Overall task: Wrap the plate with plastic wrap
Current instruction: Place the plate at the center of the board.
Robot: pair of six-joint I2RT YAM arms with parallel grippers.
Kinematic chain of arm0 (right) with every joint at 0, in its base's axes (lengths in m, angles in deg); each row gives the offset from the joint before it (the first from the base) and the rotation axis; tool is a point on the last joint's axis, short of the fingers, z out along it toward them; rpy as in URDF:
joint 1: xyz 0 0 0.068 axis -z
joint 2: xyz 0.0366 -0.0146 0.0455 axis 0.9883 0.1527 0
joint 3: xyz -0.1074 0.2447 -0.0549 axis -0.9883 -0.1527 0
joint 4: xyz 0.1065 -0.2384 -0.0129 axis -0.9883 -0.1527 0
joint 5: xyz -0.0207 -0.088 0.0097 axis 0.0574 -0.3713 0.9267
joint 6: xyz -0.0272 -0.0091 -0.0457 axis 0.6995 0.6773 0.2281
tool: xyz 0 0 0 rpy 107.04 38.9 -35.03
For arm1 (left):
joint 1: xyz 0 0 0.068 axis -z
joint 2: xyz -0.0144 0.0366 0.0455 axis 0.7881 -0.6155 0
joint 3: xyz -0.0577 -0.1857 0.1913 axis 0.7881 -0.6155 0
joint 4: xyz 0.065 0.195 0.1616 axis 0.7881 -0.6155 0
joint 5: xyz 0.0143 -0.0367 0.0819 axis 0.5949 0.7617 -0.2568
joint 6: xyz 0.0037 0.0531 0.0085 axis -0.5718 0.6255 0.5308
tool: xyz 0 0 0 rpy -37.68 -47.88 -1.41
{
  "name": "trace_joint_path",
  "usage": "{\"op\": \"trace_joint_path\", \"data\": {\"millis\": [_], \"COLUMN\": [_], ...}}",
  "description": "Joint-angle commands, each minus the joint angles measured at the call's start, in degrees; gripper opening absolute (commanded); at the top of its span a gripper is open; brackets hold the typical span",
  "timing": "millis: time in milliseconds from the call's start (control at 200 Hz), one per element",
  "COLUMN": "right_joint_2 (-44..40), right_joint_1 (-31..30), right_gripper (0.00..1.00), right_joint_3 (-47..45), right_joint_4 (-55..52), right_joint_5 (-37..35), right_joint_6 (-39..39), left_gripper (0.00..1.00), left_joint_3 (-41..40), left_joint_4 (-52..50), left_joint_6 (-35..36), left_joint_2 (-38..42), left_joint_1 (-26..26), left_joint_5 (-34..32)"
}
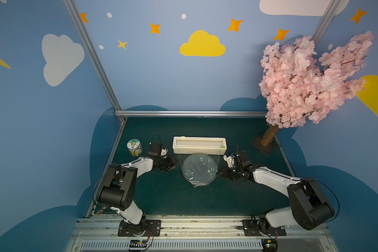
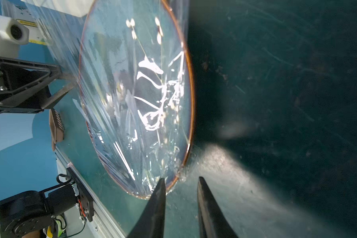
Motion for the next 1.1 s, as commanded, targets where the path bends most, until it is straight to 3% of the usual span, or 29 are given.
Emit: {"op": "trace_joint_path", "data": {"millis": [0, 110, 200, 691, 1091], "right_joint_2": [1.68, 3.51, 4.11, 6.76, 10.34], "right_joint_1": [0.04, 0.03, 0.10, 1.63, 1.63], "right_gripper": [0.27, 0.20, 0.00, 0.00, 0.00], "right_joint_3": [1.08, 2.41, 2.68, -0.90, -0.96], "right_joint_4": [0.69, 1.24, 1.38, 2.68, 7.44], "right_joint_5": [-1.04, -1.71, -1.99, -4.29, -0.11], "right_joint_6": [1.07, 1.10, 0.96, -1.67, -3.34], "left_gripper": [0.45, 0.45, 0.44, 0.40, 0.39], "left_joint_3": [0.15, 0.69, 1.26, 1.30, 0.87], "left_joint_4": [3.11, 3.02, 3.02, 3.12, 1.17], "left_joint_6": [-0.79, -0.91, -0.77, -0.26, 0.97], "left_joint_2": [-0.79, -1.49, -2.34, -5.15, -5.07], "left_joint_1": [0.78, 1.40, 1.80, 2.73, 2.75], "left_joint_5": [1.71, 1.33, 1.42, 1.62, 0.53]}}
